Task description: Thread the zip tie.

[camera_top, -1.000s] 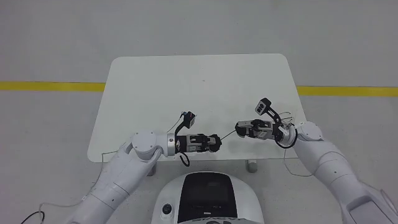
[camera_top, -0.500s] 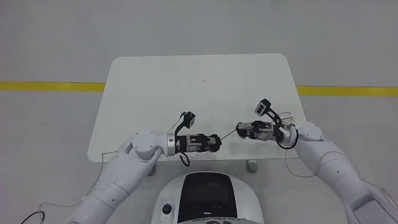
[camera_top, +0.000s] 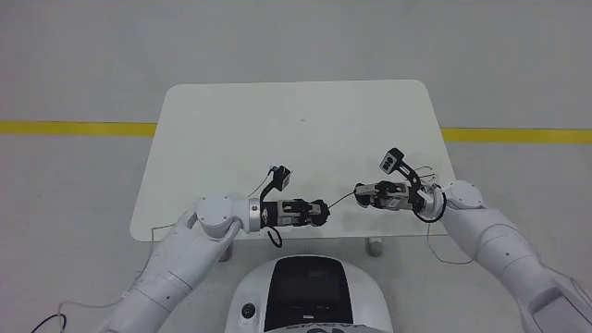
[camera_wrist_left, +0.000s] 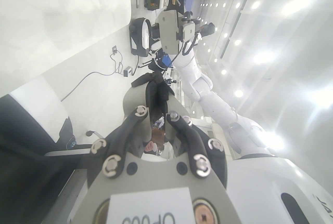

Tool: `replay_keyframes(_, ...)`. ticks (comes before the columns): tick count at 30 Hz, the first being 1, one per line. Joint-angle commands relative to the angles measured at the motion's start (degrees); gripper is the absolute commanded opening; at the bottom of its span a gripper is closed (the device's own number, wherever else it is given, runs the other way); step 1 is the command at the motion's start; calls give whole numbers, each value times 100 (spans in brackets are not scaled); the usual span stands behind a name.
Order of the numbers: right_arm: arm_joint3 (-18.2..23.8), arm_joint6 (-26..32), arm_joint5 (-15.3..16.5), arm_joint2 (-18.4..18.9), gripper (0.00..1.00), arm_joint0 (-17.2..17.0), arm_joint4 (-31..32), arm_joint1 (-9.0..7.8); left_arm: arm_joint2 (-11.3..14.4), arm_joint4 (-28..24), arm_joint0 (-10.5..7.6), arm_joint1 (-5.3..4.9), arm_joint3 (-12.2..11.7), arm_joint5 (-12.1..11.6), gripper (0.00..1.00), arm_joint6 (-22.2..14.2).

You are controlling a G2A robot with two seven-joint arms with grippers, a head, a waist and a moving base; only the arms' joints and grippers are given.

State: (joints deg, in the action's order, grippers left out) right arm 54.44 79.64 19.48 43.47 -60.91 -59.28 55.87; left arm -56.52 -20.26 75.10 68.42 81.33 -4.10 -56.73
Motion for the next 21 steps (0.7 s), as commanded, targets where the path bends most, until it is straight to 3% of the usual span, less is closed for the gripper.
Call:
replay_keyframes(1,1,0,0,-20,4,10,3,-8,0,0,0,0,0,0,0,0)
replay_keyframes(2,1,0,0,-30,0,15,5,-11,0,0,0,0,0,0,0,0)
replay_keyframes(15,-88,0,0,-40,0,74,97,-13,0,0,0,0,0,0,1,0)
replay_keyframes(16,-95,0,0,-21,0,81,127,-12,0,0,0,0,0,0,73,0)
replay_keyframes(17,-93,0,0,6,0,76,163,-7,0,0,0,0,0,0,100,0)
replay_keyframes(21,-55,0,0,141,0,34,274,9,0,0,0,0,0,0,100,0)
